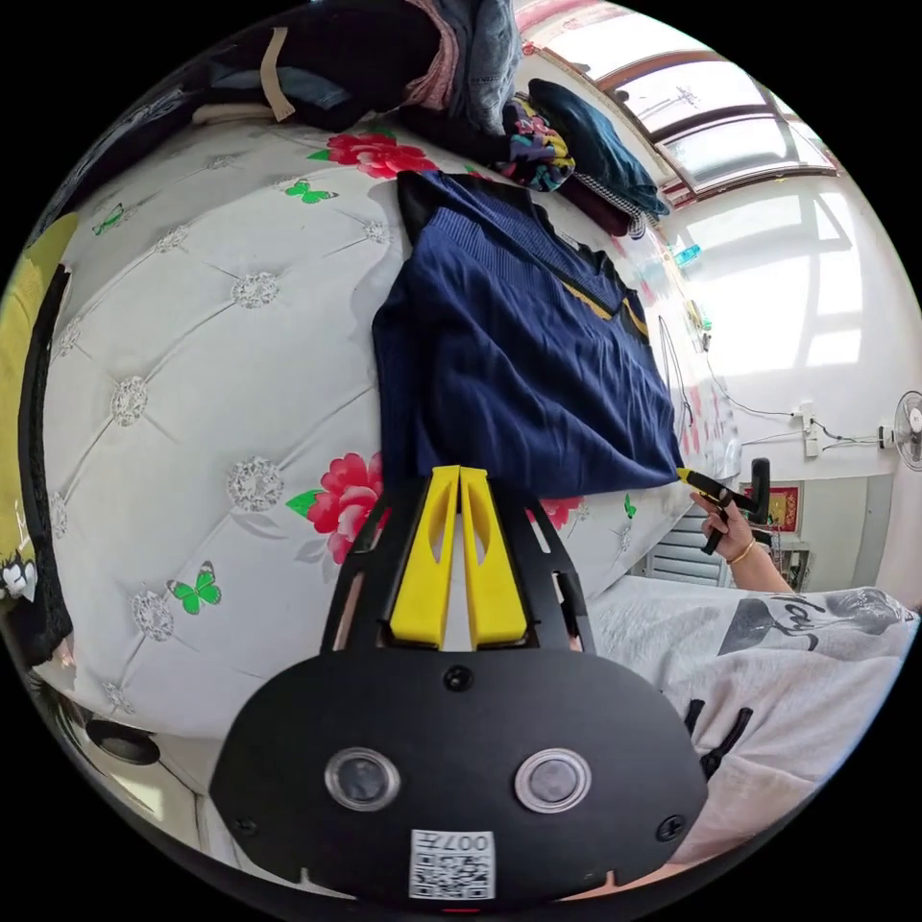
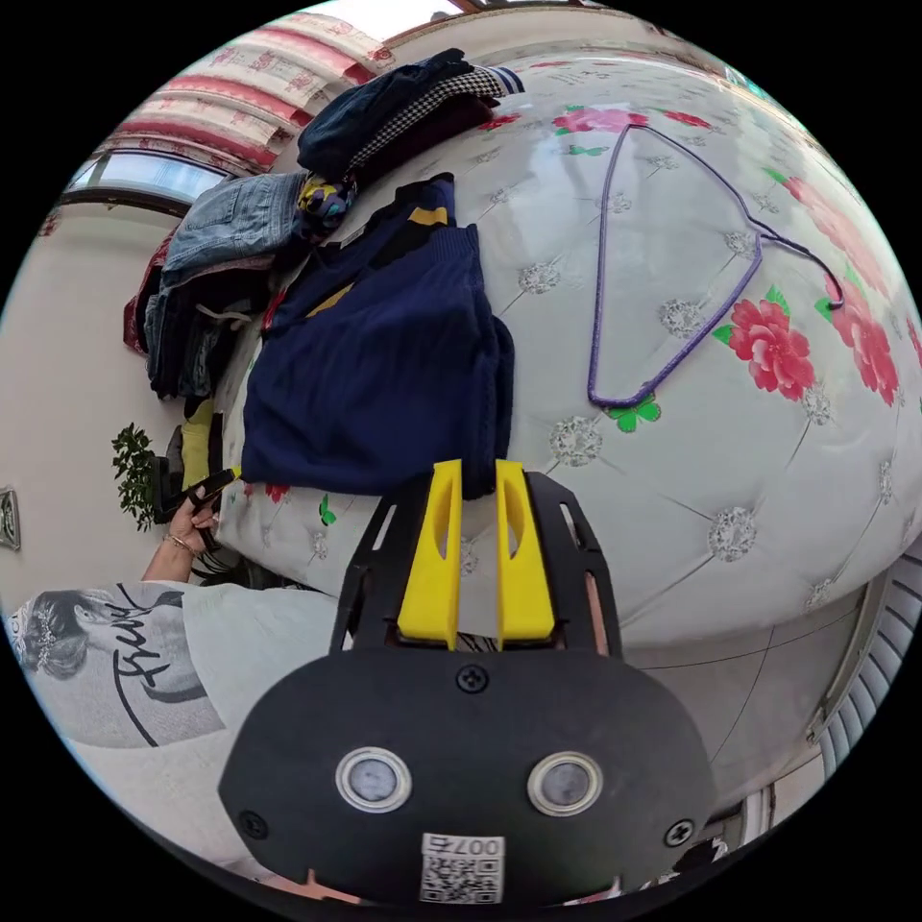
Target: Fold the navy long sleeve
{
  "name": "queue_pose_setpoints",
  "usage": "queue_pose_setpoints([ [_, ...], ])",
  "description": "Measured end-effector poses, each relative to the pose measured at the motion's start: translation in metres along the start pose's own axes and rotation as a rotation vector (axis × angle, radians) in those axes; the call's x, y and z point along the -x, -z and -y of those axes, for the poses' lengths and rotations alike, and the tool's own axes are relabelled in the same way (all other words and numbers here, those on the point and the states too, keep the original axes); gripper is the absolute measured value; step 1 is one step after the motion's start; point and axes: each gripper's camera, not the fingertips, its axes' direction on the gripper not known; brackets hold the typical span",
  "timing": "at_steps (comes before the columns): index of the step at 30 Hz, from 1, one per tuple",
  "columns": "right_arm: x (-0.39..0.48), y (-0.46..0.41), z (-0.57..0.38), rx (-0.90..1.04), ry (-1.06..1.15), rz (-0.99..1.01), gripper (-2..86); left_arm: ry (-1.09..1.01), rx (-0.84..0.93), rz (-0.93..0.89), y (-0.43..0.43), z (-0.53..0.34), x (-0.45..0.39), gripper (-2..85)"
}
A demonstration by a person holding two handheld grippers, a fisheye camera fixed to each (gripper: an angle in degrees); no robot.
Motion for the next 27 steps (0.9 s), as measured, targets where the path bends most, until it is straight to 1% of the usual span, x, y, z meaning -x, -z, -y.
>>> queue_pose_setpoints([
  [2, 0.001, 0.001, 0.000, 0.004, 0.002, -0.030, 1.9, -0.014, -0.041, -0.020, 0.012, -0.012, 0.000, -0.8],
  [5, -0.002, 0.011, -0.008, -0.041, 0.004, -0.009, 1.1, -0.002, -0.093, -0.041, 0.028, -0.036, 0.006, -0.5],
  [7, -0.006, 0.017, -0.013, -0.064, 0.002, 0.012, 1.1, -0.017, -0.117, -0.016, 0.033, -0.047, 0.007, 0.2],
  [9, -0.012, 0.019, -0.017, -0.080, -0.024, 0.004, 1.1, -0.047, -0.134, 0.004, 0.035, -0.050, 0.005, 4.7],
  [10, -0.013, 0.019, -0.017, -0.080, -0.029, 0.005, 1.1, -0.053, -0.136, 0.003, 0.035, -0.049, 0.004, 5.1],
  [13, -0.018, 0.012, -0.014, -0.059, -0.046, 0.033, 0.8, -0.082, -0.075, 0.005, 0.018, -0.036, 0.002, 5.5],
  [15, -0.019, 0.006, -0.011, -0.029, -0.059, 0.016, 0.3, -0.058, 0.031, 0.074, -0.003, -0.028, 0.002, 0.5],
  [17, -0.020, 0.007, -0.010, -0.011, -0.057, 0.007, 0.0, -0.073, 0.031, 0.083, -0.002, -0.029, 0.000, -0.4],
  [19, -0.022, 0.021, -0.013, -0.052, -0.039, 0.035, -0.1, -0.108, 0.011, 0.047, 0.010, -0.034, -0.005, -0.7],
  [21, -0.027, 0.048, -0.022, -0.137, -0.009, 0.130, -0.2, -0.173, -0.090, -0.017, 0.040, -0.052, -0.011, -0.9],
  [23, -0.033, 0.067, -0.032, -0.187, 0.003, 0.197, -0.2, -0.187, -0.167, -0.072, 0.064, -0.072, -0.009, -0.9],
  [27, -0.047, 0.088, -0.059, -0.207, -0.009, 0.303, -0.2, -0.129, -0.271, -0.220, 0.096, -0.124, 0.010, -1.0],
])
